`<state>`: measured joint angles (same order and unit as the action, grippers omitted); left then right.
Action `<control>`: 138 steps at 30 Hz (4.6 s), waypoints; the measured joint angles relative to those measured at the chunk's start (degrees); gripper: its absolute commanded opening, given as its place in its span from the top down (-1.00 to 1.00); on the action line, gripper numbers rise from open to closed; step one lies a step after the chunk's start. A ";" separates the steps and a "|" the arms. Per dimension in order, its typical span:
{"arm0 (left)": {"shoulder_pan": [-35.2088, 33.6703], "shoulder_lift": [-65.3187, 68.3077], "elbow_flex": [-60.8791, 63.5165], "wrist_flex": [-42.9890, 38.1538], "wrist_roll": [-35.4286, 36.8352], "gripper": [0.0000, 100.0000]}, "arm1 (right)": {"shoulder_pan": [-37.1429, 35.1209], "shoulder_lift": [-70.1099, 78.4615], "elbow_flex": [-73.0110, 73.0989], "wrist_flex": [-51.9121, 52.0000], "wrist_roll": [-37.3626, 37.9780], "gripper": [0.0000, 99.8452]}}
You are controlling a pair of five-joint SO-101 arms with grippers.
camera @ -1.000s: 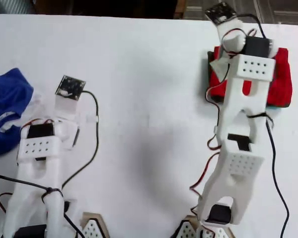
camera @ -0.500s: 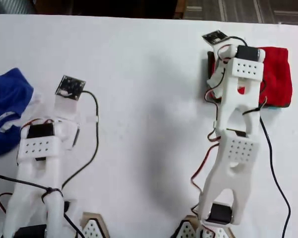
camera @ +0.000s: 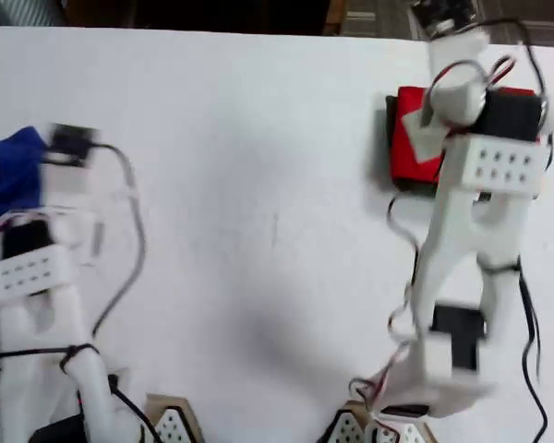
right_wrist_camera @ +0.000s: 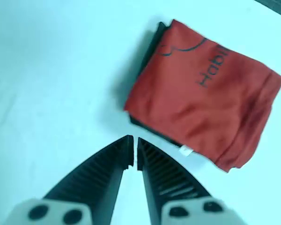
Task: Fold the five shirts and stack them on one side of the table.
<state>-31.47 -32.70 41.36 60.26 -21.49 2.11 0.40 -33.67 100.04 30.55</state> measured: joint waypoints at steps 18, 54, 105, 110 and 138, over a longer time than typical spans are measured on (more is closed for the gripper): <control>-22.68 31.30 -29.98 3.60 -10.37 0.49 | -9.85 -47.56 80.18 -20.66 -0.09 0.79; -6.33 58.29 -90.64 41.14 -5.27 0.95 | -9.76 -52.57 90.64 -28.31 -0.44 0.68; -21.63 82.64 -106.73 41.14 -3.78 0.95 | -6.15 -52.57 90.64 -32.00 -3.34 0.67; -17.76 63.30 -94.15 41.14 -3.78 0.95 | -1.14 -52.57 90.64 -34.02 -5.01 0.67; 18.55 17.05 -52.92 41.23 -3.96 0.59 | -0.26 -52.57 90.64 -34.20 -5.10 0.67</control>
<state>-12.92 -15.65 -11.56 101.49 -25.45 1.85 -52.18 56.97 65.85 25.45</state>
